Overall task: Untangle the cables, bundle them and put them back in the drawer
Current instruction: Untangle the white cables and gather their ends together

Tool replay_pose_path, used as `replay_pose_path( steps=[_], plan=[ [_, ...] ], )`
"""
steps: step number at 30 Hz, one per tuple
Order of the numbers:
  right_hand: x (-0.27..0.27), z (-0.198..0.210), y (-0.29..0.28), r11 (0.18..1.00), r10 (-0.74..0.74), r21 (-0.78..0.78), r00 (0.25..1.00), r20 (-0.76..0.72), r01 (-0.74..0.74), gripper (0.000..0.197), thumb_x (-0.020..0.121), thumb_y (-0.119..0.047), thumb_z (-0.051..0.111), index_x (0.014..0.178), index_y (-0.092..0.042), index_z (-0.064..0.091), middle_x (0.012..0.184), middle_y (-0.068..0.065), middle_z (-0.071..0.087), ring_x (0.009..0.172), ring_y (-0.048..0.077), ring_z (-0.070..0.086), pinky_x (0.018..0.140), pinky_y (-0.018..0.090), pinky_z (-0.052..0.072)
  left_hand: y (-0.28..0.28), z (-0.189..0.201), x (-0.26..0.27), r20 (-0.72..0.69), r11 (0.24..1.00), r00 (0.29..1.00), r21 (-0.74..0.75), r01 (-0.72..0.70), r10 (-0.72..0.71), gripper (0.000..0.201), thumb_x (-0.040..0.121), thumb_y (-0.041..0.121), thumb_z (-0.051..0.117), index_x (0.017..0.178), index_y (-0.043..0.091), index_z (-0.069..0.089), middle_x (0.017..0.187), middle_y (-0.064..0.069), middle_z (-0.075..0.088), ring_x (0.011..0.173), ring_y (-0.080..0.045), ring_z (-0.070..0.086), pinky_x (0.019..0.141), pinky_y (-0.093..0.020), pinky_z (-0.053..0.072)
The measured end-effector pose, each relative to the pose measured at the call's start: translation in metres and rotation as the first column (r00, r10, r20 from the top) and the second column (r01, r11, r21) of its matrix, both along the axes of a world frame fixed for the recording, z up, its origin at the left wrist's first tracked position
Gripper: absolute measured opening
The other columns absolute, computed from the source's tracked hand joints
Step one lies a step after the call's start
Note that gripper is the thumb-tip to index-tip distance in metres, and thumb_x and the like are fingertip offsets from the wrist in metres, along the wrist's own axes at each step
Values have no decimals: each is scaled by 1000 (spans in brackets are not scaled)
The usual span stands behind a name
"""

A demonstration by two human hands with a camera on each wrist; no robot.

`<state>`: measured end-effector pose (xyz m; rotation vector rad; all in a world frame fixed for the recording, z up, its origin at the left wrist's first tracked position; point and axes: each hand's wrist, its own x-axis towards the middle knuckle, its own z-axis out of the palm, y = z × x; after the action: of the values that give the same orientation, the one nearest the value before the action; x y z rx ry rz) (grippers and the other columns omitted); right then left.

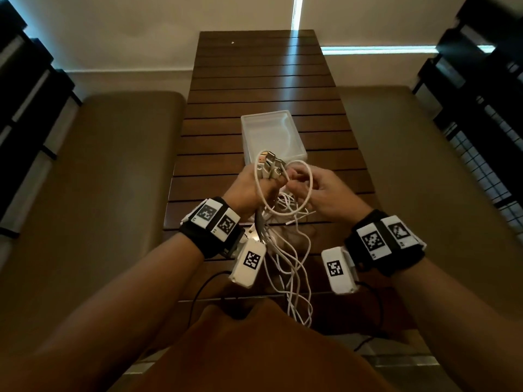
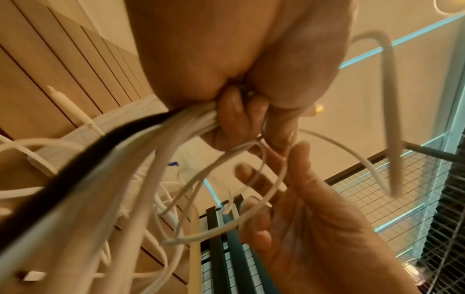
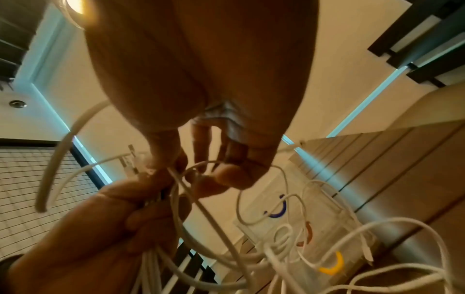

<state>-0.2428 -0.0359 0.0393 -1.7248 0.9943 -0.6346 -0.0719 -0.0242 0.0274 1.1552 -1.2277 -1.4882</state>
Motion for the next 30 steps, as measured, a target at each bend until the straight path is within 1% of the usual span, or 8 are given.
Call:
replay_pose_path(
  steps=[2, 5, 8, 13, 19, 22, 26, 30],
  plan=[
    [-4, -9, -3, 999, -47, 20, 999, 8, 47, 19, 94, -8, 57, 108, -14, 68, 85, -4, 72, 74, 6, 65, 66, 23, 53, 1, -2, 5, -54, 996, 995, 30, -85, 87, 13, 92, 12, 61, 84, 3, 69, 76, -20, 61, 58, -24, 55, 55, -31, 49],
    [-20, -20, -13, 992, -90, -96, 986, -142, 77, 13, 92, -13, 62, 92, -22, 73, 65, -24, 67, 62, -8, 60, 61, 9, 43, 2, -5, 18, -153, 977, 967, 85, -194, 206, 22, 96, 6, 52, 84, 13, 69, 58, 2, 47, 39, -2, 29, 36, -15, 25],
    [-44, -40, -23, 995, -101, -13, 951, -293, 102, 10, 90, -17, 66, 86, -22, 73, 68, -14, 67, 63, -6, 58, 64, 12, 43, 4, 0, 28, -174, 965, 949, 52, -257, 262, 19, 97, 11, 52, 85, 14, 67, 67, -4, 41, 38, -1, 26, 34, -14, 22],
    [-80, -81, -25, 986, -64, 65, 712, -699, 152, 8, 87, -22, 70, 90, -17, 76, 98, 3, 72, 98, 17, 63, 85, 26, 44, -4, 4, 51, -214, 938, 913, 84, -336, 346, 31, 96, 18, 55, 74, 25, 76, 56, 8, 46, 40, -1, 29, 34, -14, 23],
    [-77, -76, -23, 983, -63, 42, 550, -832, 176, 11, 82, -27, 73, 72, -28, 70, 100, 1, 72, 98, 21, 64, 85, 31, 50, -4, 21, 48, -450, 964, 855, 54, -261, 257, 36, 98, 17, 44, 76, 22, 73, 59, 7, 46, 36, 0, 29, 34, -13, 18],
    [-73, -67, -18, 990, -81, -27, 394, -916, 141, 8, 79, -30, 72, 86, -27, 73, 99, 1, 67, 98, 26, 64, 84, 36, 53, -9, 36, 47, -603, 966, 763, 54, -252, 233, 34, 97, 18, 45, 79, 22, 73, 72, 1, 38, 37, 0, 26, 33, -12, 21],
    [-53, -48, -18, 964, -265, -127, 861, -434, 233, 42, 80, -15, 75, 120, -25, 65, 108, 0, 65, 99, 17, 62, 80, 21, 47, -14, 47, 34, -378, 988, 917, -34, -147, 124, 23, 98, 9, 43, 91, 15, 64, 61, 8, 54, 38, 0, 26, 34, -12, 19],
    [-23, -12, -18, 991, -47, 121, 999, -28, 50, 58, 83, -8, 71, 131, -32, 49, 91, 1, 57, 78, 12, 59, 62, 18, 50, -17, 48, 12, -278, 1000, 960, -9, -28, 25, 22, 95, 17, 51, 84, 19, 70, 60, 9, 58, 37, 0, 26, 36, -15, 16]
  ],
)
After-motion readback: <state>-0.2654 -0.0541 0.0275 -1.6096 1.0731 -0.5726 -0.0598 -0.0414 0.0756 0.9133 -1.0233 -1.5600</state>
